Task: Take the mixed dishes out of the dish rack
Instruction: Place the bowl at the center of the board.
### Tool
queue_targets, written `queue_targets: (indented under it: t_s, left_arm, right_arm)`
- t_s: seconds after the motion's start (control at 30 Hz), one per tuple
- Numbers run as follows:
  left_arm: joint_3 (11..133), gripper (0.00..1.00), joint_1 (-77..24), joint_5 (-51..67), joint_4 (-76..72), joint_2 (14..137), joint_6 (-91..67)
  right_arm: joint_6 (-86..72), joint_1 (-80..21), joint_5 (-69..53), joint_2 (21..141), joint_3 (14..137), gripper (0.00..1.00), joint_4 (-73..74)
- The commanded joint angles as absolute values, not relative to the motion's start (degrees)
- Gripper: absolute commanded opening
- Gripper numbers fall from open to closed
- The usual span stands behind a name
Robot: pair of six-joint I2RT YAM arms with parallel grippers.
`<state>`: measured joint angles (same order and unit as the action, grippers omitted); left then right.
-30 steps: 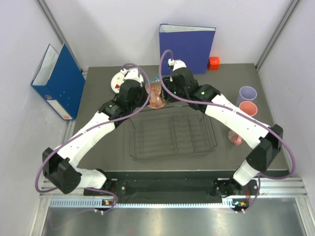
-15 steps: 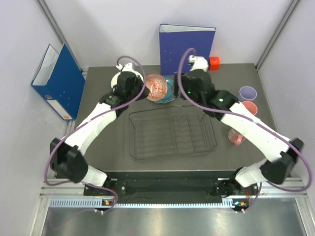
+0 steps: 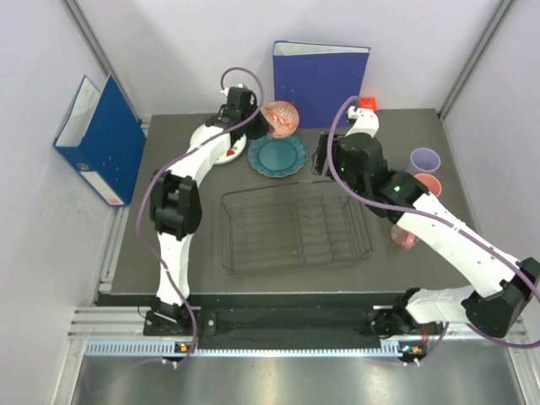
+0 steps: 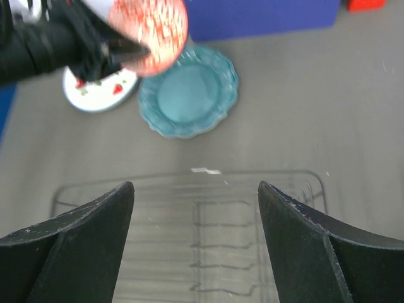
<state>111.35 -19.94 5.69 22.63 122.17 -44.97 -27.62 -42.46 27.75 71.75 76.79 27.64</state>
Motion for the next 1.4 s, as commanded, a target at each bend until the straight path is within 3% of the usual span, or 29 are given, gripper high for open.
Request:
queue_targets:
  t_s: [0.0, 0.27, 1.3, 1.37]
  left_arm:
    - [121.8, 0.00, -19.2, 9.2, 25.6, 127.3, -48.3]
    - [121.3, 0.00, -19.2, 9.8, 25.3, 133.3, -51.1]
    - [113.0, 0.00, -16.8, 10.7, 25.0, 135.9, -54.1]
    - [113.0, 0.08, -16.8, 11.1, 25.0, 135.9, -54.2]
  right_arm:
    - [-27.2, -41.3, 27.2, 70.0, 75.3, 0.79, 25.9]
    - [-26.5, -39.6, 25.0, 69.5, 73.4, 0.78, 23.7]
    - [-27.9, -38.4, 21.8, 70.8, 71.0, 0.78, 22.0]
    - [-27.9, -38.3, 21.8, 70.8, 70.9, 0.78, 22.1]
